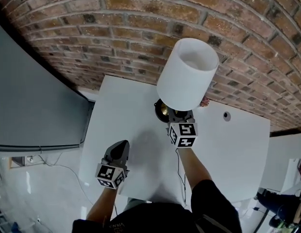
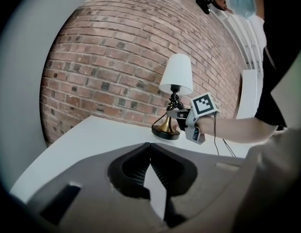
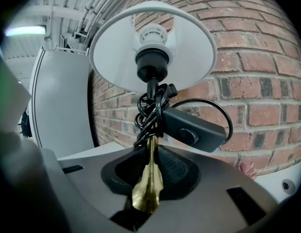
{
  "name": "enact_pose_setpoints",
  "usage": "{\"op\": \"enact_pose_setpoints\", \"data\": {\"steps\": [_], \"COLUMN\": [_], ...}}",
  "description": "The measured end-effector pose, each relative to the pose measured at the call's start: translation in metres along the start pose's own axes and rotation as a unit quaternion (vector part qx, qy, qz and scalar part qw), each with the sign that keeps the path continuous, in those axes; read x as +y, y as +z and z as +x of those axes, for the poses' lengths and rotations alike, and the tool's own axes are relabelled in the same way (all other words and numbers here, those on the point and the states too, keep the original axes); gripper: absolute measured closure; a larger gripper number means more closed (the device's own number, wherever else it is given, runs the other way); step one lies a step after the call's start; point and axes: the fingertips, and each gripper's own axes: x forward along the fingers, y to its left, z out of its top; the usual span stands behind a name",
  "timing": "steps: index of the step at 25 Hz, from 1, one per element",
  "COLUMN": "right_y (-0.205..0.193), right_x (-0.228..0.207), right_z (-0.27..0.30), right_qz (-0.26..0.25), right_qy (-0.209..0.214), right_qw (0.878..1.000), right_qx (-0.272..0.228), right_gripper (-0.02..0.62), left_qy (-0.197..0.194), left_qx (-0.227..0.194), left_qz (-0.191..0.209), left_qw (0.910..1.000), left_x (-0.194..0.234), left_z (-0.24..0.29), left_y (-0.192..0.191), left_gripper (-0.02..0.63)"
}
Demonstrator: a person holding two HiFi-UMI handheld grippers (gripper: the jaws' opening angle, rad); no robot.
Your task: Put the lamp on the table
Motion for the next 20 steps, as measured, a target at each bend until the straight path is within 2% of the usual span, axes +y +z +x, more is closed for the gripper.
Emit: {"op": "enact_pose_setpoints", "data": {"steps": [6, 20], "right_y": [-0.009, -0.013], "right_x": [-0.007, -0.009], "right_z": [0.016, 0.026], "right_qz": [-0.001, -0.015], "right_qy": [-0.008, -0.014], "right_qw": [1.0, 1.0], "right_qx": [-0.003, -0.023], "right_gripper": [0.518, 0.517], "left_qy": [0.019, 0.034], "left_qx": [0.01, 0.013], "left_qz": [-0.016, 0.018], "left_qw": [0.9996, 0.9992], "left_x": [0.004, 0.005], "left_z": [-0.002, 0.005], "left_y": [-0.012, -0.015], "left_gripper": [0.607, 0.607]}}
